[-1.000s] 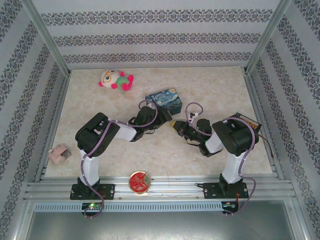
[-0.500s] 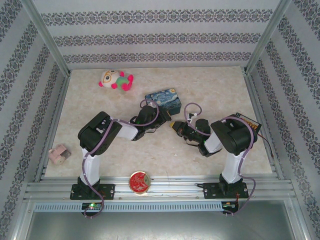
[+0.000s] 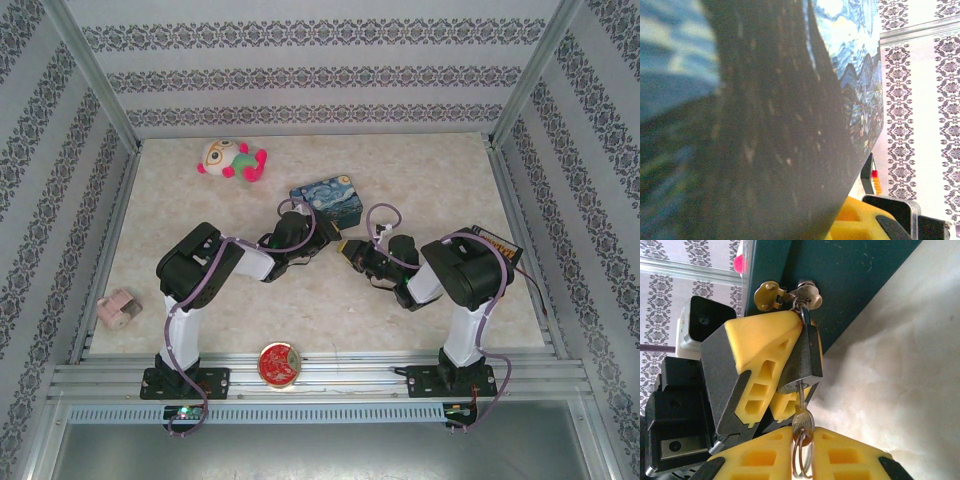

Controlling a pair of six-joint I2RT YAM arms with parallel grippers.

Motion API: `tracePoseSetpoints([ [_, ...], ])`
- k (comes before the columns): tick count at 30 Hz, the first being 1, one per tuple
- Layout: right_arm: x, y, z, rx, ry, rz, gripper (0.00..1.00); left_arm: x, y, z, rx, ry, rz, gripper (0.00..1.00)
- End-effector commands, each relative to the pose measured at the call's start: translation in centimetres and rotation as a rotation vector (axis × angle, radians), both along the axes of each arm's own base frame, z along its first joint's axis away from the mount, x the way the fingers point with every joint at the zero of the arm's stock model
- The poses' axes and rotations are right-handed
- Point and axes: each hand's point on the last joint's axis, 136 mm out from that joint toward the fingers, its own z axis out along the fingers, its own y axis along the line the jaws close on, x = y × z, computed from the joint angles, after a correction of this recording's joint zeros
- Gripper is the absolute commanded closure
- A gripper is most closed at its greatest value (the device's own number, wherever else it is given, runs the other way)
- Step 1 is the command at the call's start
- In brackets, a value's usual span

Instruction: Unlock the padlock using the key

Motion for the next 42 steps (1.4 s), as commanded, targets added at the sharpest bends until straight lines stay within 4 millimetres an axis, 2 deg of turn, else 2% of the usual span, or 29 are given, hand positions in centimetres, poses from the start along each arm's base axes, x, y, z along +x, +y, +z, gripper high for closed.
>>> tracePoseSetpoints([
  [1,2.3,0.2,4.7,0.052,-0.179,-0.042,0.83,-1.3,0.1,-2.1,0.023,0.046,-0.038,1.00],
  [5,2.2,0.0,4.7,0.055,-0.172,-0.047,0.88,-1.2,0.0,-1.8,0.012,0.040,-0.035,1.00],
  [13,1.6,-0.6,4.5,0.055,-0.153,-0.070,0.73,-1.1,-0.1,-1.7,0.003,0.042,-0.035,1.00],
  [19,1.4,-0.6,4.5,0.057,-0.149,-0.068,0.74,-1.0,-0.1,-1.4,-0.001,0.037,-0.031,1.00],
  [24,1.2,-0.3,3.8,0.056,-0.125,-0.069,0.80,-0.8,-0.3,-1.2,-0.007,0.034,-0.030,1.00],
  [28,0.7,-0.4,2.7,0.045,-0.090,-0.079,0.73,-0.8,-0.3,-1.1,-0.018,0.034,-0.028,1.00],
  [31,0.1,-0.4,2.2,0.034,-0.077,-0.074,0.73,-0.8,-0.3,-1.2,-0.015,0.037,-0.028,1.00],
  [36,-0.5,0.0,2.3,0.033,-0.080,-0.066,0.73,-0.8,-0.2,-1.5,-0.014,0.043,-0.025,1.00],
  [39,-0.6,0.2,2.1,0.029,-0.076,-0.065,0.68,-0.8,-0.3,-1.5,-0.020,0.043,-0.025,1.00],
  [42,-0.8,0.4,1.4,0.023,-0.057,-0.062,0.67,-0.7,-0.4,-1.2,-0.023,0.039,-0.027,1.00],
])
